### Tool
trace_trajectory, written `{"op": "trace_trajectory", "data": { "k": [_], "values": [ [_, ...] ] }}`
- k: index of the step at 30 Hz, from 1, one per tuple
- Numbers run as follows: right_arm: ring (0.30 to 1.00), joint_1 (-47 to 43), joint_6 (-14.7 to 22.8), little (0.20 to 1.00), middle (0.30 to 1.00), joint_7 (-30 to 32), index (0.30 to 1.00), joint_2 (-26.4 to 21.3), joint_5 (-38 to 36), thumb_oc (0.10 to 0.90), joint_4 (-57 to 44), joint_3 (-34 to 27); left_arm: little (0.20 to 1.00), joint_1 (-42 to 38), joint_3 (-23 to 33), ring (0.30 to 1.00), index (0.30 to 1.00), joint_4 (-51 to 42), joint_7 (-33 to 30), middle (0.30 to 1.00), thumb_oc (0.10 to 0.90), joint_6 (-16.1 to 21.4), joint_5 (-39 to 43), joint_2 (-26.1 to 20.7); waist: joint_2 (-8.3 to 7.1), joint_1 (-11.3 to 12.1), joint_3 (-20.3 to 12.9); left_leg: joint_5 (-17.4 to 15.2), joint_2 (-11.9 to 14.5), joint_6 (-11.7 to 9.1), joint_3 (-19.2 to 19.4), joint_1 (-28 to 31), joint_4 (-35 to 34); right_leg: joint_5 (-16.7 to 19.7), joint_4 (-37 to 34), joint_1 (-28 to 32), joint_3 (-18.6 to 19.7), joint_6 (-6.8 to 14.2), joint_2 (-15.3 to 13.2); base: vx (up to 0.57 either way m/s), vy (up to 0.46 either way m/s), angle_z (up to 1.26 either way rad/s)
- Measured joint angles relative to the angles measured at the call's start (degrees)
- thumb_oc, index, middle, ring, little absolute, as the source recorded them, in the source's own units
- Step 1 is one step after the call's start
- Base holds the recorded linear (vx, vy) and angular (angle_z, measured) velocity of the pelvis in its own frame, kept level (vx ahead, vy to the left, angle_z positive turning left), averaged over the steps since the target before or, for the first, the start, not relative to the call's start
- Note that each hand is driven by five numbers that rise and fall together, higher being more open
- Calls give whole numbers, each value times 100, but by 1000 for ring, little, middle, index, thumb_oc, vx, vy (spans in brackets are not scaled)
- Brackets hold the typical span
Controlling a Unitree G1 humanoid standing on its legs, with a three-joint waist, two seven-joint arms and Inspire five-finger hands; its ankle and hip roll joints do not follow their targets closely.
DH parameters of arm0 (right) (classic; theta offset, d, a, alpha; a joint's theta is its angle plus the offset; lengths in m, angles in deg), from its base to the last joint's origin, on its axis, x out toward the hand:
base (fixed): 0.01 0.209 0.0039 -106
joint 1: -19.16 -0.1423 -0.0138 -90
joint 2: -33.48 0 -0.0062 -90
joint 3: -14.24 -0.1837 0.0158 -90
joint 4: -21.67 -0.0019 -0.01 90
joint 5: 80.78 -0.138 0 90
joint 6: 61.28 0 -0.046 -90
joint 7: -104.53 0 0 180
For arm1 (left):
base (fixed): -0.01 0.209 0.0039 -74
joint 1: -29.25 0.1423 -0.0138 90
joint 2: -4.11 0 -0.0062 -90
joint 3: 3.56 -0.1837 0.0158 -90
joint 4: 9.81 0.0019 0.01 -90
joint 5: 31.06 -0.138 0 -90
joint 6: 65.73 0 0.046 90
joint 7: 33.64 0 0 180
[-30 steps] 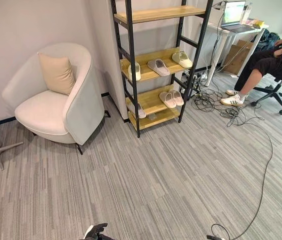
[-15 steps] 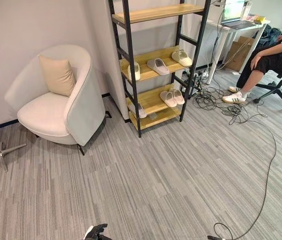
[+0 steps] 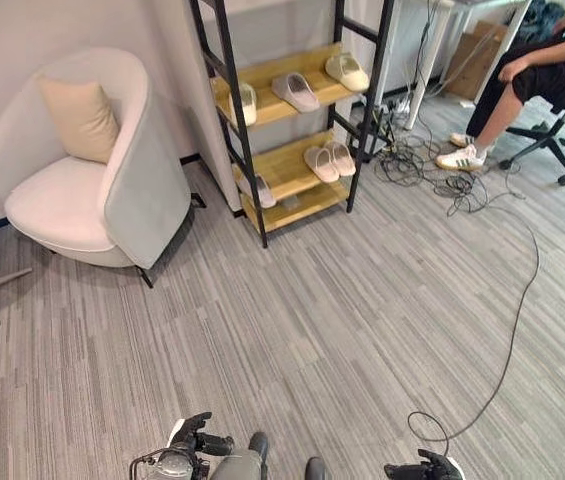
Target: Arrange the slippers neatly on the shoe rack.
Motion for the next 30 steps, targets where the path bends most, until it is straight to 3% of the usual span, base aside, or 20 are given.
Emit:
{"op": "trace_trajectory", "data": {
  "k": [2, 4, 5, 6, 7, 8, 9, 11, 12, 14, 16, 17, 19, 20, 21, 23, 25, 28, 29, 30],
  "values": [
    [900, -86, 3, 900, 900, 1, 900, 9, -15, 800, 14, 2, 900, 156, 30, 900, 900, 73, 15, 900, 800, -12, -3, 21, 144, 40, 41, 140, 12, 96, -39, 101, -349, -175, 1, 209, 235, -8, 148, 148, 79, -74],
    [900, 46, 17, 900, 900, -17, 900, 10, -15, 800, -21, 9, 900, 422, 35, 900, 900, 167, 11, 900, 800, -14, -3, 67, 275, 62, -142, 155, 104, 105, -59, 196, -135, -309, 4, 380, 393, 5, 243, 241, 129, -68],
    [900, 106, 34, 900, 900, -7, 900, 8, -15, 800, -20, 8, 900, 461, 38, 900, 900, 196, 11, 900, 800, -10, -1, 86, 316, 39, -213, 381, 80, 296, -4, 195, -10, -453, 20, 450, 401, -18, 213, 275, 145, -33],
    [900, 153, 9, 900, 900, -19, 900, 18, -14, 800, 17, 13, 900, 448, 41, 900, 900, 235, 10, 900, 800, -18, 1, 94, 262, 65, -238, 261, -7, 466, 1, 272, 52, -635, 198, 445, 433, 26, 122, 195, 107, -39],
    [900, 182, -23, 900, 900, -60, 900, 27, -9, 800, 46, 1, 900, 488, 58, 900, 900, 216, 14, 900, 800, -22, 3, 90, 233, 183, -263, 182, -33, 593, 52, 432, -65, -849, 665, 313, 359, 183, 57, 132, 77, -67],
    [900, 202, -39, 900, 900, -120, 900, 29, -3, 800, 17, 38, 900, 504, 36, 900, 900, 208, 15, 900, 800, -60, 0, 56, 249, 155, -261, 211, 1, 723, 132, 647, -237, -1133, 1794, -102, 161, 531, 109, 157, 100, -66],
    [900, 252, -31, 900, 900, -126, 900, 94, 5, 800, -163, 74, 900, 495, -64, 900, 900, 201, 34, 900, 800, -109, -5, -39, 212, 103, -310, 321, 13, 840, 125, 891, -309, -1430, 3514, -879, -89, 1046, -44, 155, 94, -37],
    [900, 319, -45, 900, 900, -130, 900, 175, 10, 800, -197, 133, 900, 381, -118, 900, 900, 113, 35, 900, 800, -105, -2, -133, 56, 86, -357, 56, -158, 986, 84, 1005, -213, -1402, 4494, -1414, -76, 1283, -348, 249, 98, 5],
    [900, 318, -42, 900, 900, -132, 900, 199, 9, 800, -244, 124, 900, 240, -225, 900, 900, 105, 46, 900, 800, -105, -4, -147, 11, 76, -336, -65, -216, 1092, 32, 1133, -180, -1405, 5015, -1752, -145, 1264, -564, 289, 28, 20],
    [900, 277, -2, 900, 900, -114, 900, 148, 3, 800, -283, 47, 900, 170, -214, 900, 900, 46, 58, 900, 800, -94, -2, -113, 81, 18, -314, -240, -189, 1119, -34, 1408, -216, -1379, 4684, -1948, -496, 1178, -798, 339, -55, 9],
    [900, 228, -1, 900, 900, -124, 900, 96, 15, 800, -354, 87, 900, 158, -150, 900, 900, 92, 68, 900, 800, -92, 0, -134, 108, 5, -316, -408, -132, 995, -36, 1658, -338, -1221, 3494, -2004, -824, 962, -823, 340, -114, -8],
    [900, 222, 8, 900, 900, -133, 900, 107, 17, 800, -426, 187, 900, 171, 7, 900, 900, 162, 76, 900, 800, -99, 2, -134, 84, -22, -330, -454, -92, 995, -26, 1747, -358, -951, 2559, -2002, -871, 837, -709, 443, -156, 7],
    [900, 216, 1, 900, 900, -172, 900, 128, 23, 800, -455, 194, 900, 170, 72, 900, 900, 287, 86, 900, 800, -91, -2, -126, 81, -151, -353, -698, -66, 762, -195, 1848, -362, -492, 1601, -2138, -872, 857, -617, 425, -144, 25],
    [900, 195, -5, 900, 900, -215, 900, 129, 30, 800, -451, 192, 900, 172, 79, 900, 900, 387, 110, 900, 800, -102, -3, -106, 106, -215, -361, -783, -38, 738, -256, 1914, -366, -83, 818, -2113, -864, 913, -554, 289, -94, 35],
    [900, 197, -5, 900, 900, -229, 900, 127, 41, 800, -453, 178, 900, 199, 88, 900, 900, 405, 104, 900, 800, -110, -3, -87, 94, -284, -353, -820, -30, 763, -307, 2035, -369, 164, 465, -2126, -834, 914, -535, 411, -166, 46],
    [900, 234, -10, 900, 900, -226, 900, 113, 71, 800, -412, 171, 900, 330, 164, 900, 900, 516, 100, 900, 800, -108, -7, 7, 168, -441, -379, -1090, 58, 698, -517, 2400, -396, 584, 394, -2193, -505, 834, -467, 387, -213, 62],
    [900, 349, -58, 900, 900, -225, 900, 112, 121, 800, -382, 153, 900, 560, 175, 900, 900, 521, 91, 900, 800, -107, -8, 113, 245, -446, -455, -1313, 198, 428, -657, 2797, -232, 1124, 638, -1943, -567, 574, -413, 444, -264, 56],
    [900, 373, -56, 900, 900, -231, 900, 86, 137, 800, -371, 191, 900, 612, 201, 900, 900, 442, 119, 900, 800, -103, 0, 179, 279, -300, -568, -1303, 171, 185, -586, 2194, 1691, 1067, 363, -1352, -729, 340, -268, 146, -149, 30],
    [900, 389, -55, 900, 900, -233, 900, 76, 135, 800, -369, 246, 900, 632, 254, 900, 900, 354, 99, 900, 800, -86, 6, 172, 209, -179, -583, -1167, 129, -61, -481, 1780, 2657, 1075, 189, -1137, -720, 142, -205, 193, -252, -3],
    [900, 308, -31, 900, 900, -223, 900, 34, 131, 800, -432, 353, 900, 617, 277, 900, 900, 207, 87, 900, 800, -21, -1, 149, 184, -33, -617, -1147, 225, -97, -487, 1105, 3786, 825, 116, -901, -712, -106, -51, 299, -328, 7]
  ]
}}
